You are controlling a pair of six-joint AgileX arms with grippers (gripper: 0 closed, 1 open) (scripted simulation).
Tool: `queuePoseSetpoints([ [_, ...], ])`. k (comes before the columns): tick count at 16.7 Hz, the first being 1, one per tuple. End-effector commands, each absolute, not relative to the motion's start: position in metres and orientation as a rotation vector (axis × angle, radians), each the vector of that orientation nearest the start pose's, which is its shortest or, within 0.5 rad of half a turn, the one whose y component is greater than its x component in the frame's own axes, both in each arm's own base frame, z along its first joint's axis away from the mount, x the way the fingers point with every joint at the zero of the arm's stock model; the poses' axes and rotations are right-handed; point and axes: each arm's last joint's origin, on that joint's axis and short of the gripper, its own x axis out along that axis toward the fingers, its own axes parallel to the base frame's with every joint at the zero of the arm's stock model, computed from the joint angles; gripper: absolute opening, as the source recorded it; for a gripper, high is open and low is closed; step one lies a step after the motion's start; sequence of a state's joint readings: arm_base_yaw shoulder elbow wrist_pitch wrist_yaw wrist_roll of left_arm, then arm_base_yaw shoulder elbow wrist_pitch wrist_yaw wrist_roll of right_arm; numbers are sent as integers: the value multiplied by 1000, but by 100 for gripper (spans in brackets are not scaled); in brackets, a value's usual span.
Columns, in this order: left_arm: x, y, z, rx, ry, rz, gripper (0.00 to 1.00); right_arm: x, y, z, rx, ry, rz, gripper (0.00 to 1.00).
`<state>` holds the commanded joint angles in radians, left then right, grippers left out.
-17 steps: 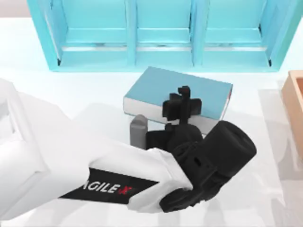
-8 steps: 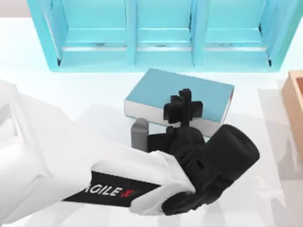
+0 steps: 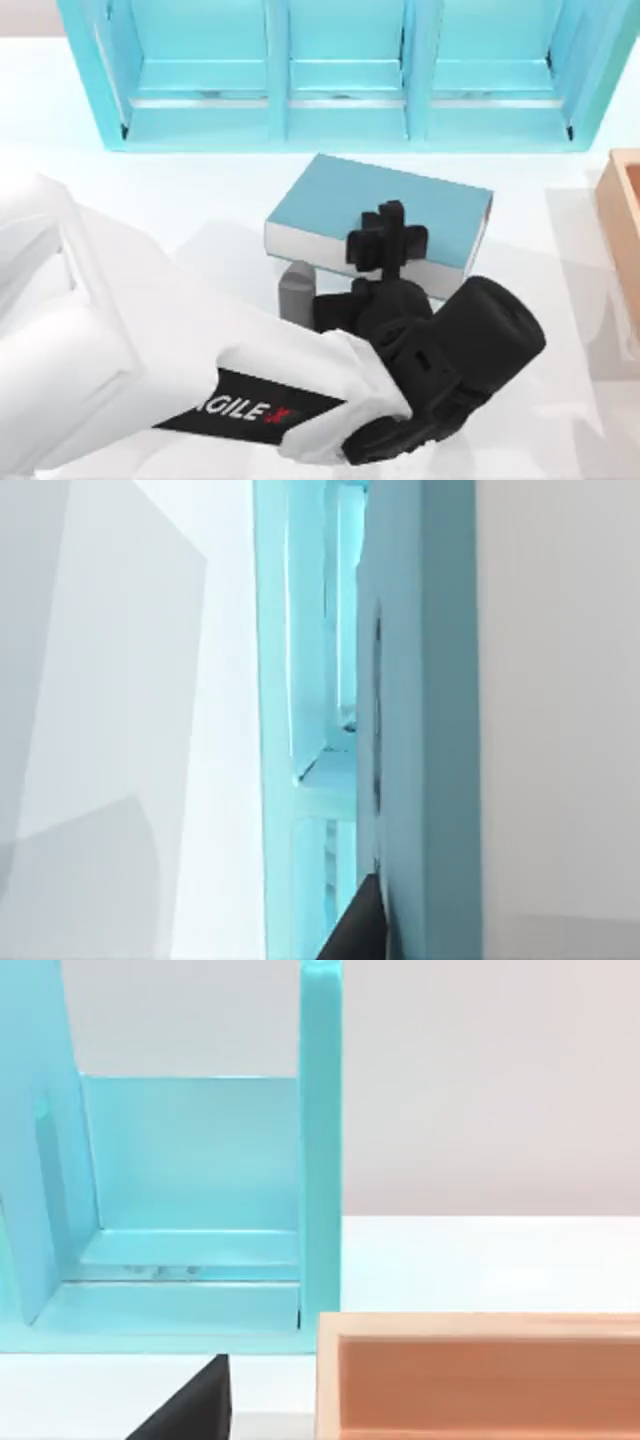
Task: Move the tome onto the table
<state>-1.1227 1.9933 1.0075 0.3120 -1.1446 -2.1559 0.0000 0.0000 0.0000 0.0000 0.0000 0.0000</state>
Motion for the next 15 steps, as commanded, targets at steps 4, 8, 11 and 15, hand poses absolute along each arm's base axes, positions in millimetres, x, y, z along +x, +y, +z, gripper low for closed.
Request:
queuePoseSetpoints([
  [4, 193, -330, 102, -1534, 116, 303, 0, 106, -1, 160, 0, 0, 0, 100],
  [8, 193, -330, 102, -1535, 115, 302, 8, 106, -1, 160, 0, 0, 0, 100],
  [11, 193, -330, 102, -1535, 115, 302, 30, 106, -1, 160, 0, 0, 0, 100],
  [15, 193, -330, 102, -1535, 115, 302, 60, 106, -1, 160, 0, 0, 0, 100],
])
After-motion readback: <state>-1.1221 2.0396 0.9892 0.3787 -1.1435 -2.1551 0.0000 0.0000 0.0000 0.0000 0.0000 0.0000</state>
